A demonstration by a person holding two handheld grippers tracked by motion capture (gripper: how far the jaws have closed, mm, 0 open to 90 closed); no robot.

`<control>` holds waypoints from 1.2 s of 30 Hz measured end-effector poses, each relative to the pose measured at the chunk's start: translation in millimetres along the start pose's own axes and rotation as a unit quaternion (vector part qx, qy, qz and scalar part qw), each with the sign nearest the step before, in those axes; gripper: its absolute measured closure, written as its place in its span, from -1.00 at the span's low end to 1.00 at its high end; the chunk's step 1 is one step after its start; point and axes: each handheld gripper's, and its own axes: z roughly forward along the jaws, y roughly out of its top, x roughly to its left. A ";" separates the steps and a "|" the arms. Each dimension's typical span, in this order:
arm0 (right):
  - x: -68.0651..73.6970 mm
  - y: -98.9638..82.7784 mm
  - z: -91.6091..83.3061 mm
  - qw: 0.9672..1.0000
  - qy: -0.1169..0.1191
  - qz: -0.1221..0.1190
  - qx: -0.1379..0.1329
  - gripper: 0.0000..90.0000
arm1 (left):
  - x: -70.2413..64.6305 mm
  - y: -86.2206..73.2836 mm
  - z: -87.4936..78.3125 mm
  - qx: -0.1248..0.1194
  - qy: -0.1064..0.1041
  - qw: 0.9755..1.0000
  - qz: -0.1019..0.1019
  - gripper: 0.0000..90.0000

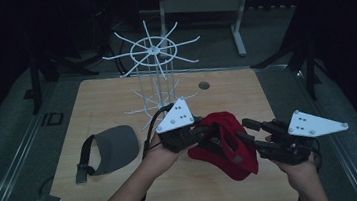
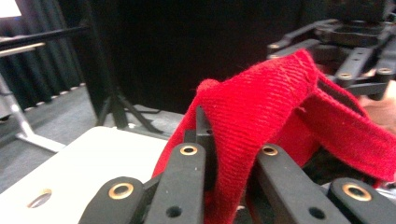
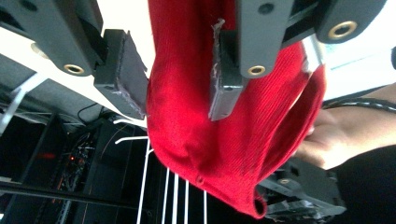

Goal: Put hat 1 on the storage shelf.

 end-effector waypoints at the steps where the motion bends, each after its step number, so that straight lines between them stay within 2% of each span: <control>1: 0.2 2.0 3.1 1.000 0.001 -0.008 0.003 0.31 | -0.4 0.1 0.5 0.000 -0.007 1.000 0.001 0.96; 6: 0.4 3.9 6.5 1.000 0.007 -0.012 0.009 0.33 | -1.0 -0.1 2.1 0.002 -0.023 1.000 0.005 0.96; 7: 0.3 3.9 7.4 1.000 0.013 -0.011 0.012 0.41 | -1.0 -0.2 2.7 0.003 -0.031 1.000 0.004 0.95; 9: 1.6 3.4 9.5 0.999 0.023 -0.019 0.020 0.50 | -2.4 -0.1 3.6 0.006 -0.028 1.000 0.009 0.95; 11: 2.5 2.8 11.0 0.999 0.032 -0.023 0.028 0.76 | -2.8 0.0 4.1 0.007 -0.028 1.000 0.008 0.95; 13: 2.4 2.7 11.2 0.999 0.028 -0.024 0.031 0.91 | -2.4 -0.1 4.0 0.009 -0.032 0.999 0.003 0.95; 17: -1.3 2.9 5.4 0.999 0.032 -0.008 0.015 0.95 | -1.3 -0.7 0.0 0.007 -0.040 0.999 0.001 0.95; 20: -4.5 5.7 -3.4 1.000 0.028 0.009 -0.008 0.96 | -3.5 -1.3 -0.3 0.014 -0.047 0.999 0.010 0.94; 24: -4.0 9.2 -6.8 1.000 0.019 0.010 -0.013 0.96 | -5.9 -1.8 0.7 0.007 -0.049 0.999 0.013 0.91; 25: -3.2 10.5 -7.1 1.000 0.012 0.005 -0.011 0.96 | -5.8 -1.7 0.5 0.005 -0.050 0.999 0.011 0.84; 26: -4.0 12.1 -8.7 1.000 0.007 0.007 -0.016 0.96 | -5.4 -1.7 -0.3 0.004 -0.053 0.999 0.010 0.66; 27: -4.0 12.1 -8.7 1.000 0.007 0.007 -0.016 0.96 | -5.5 -1.7 -1.0 0.004 -0.050 0.999 0.011 0.66; 30: -8.5 14.5 -13.4 1.000 0.002 0.013 -0.023 0.96 | -7.0 -1.9 -4.1 0.003 -0.043 0.999 0.019 0.37; 34: -9.5 17.5 -15.6 1.000 -0.002 0.015 -0.026 0.96 | -11.2 -2.8 -8.5 0.008 -0.031 0.999 0.031 0.26; 36: -9.1 19.4 -16.7 0.999 -0.011 0.014 -0.027 0.96 | -12.6 -5.3 -10.9 0.008 -0.031 0.999 0.031 0.15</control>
